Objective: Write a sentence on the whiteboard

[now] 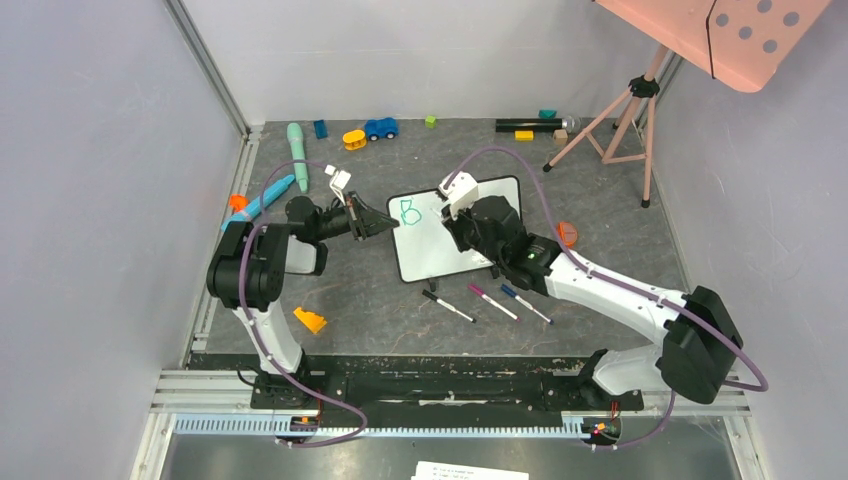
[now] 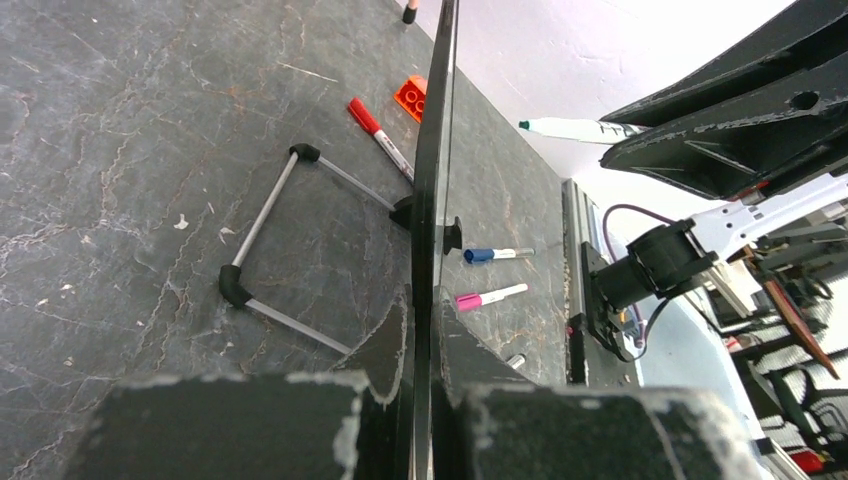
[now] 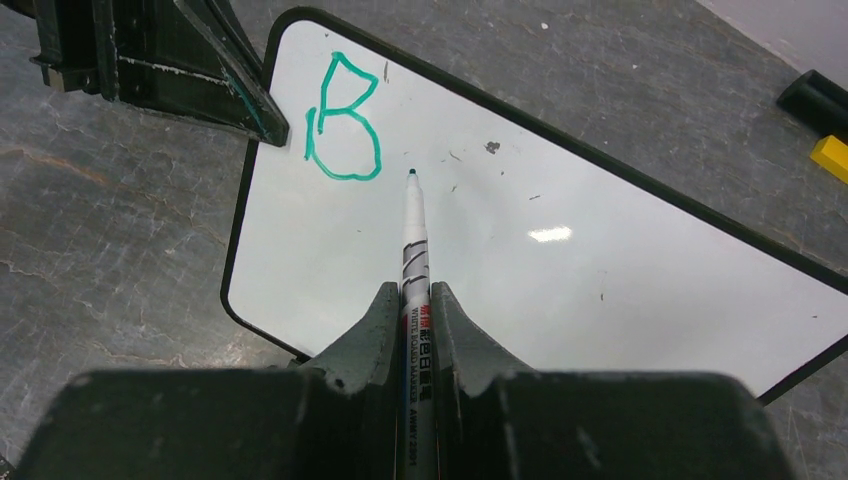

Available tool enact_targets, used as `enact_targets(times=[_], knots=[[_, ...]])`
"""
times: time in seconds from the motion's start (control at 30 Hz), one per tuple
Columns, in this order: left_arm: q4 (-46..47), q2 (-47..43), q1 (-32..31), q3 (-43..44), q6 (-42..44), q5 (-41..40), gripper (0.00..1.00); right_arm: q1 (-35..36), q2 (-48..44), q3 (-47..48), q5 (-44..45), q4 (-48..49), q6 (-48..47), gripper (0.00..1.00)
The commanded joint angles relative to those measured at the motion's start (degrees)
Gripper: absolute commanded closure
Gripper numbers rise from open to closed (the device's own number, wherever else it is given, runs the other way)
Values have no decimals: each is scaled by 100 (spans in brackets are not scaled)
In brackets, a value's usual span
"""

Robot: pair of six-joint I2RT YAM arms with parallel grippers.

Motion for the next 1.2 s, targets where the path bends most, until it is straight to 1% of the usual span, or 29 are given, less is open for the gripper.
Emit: enact_targets(times=[0.0, 0.17, 0.27, 0.57, 0.73, 1.17], knots=[[-714, -525, -45, -133, 982, -371, 98, -14, -232, -87, 43, 573, -56, 100], [-357, -411, -63, -112, 724, -224, 98, -9, -236, -15, 98, 401, -41, 100], [-194, -383, -63, -132, 625, -168, 98, -9, -107, 188, -51, 166, -40, 100], [-147, -457, -63, -226, 640, -175, 98, -14, 298, 627, -359, -237, 14, 100], [-141, -489, -63, -265, 655, -177, 98, -13, 490, 844, -321, -413, 21, 100], [14, -502, -63, -318, 603, -150, 98, -13, 693, 1035, -114, -517, 65, 100]])
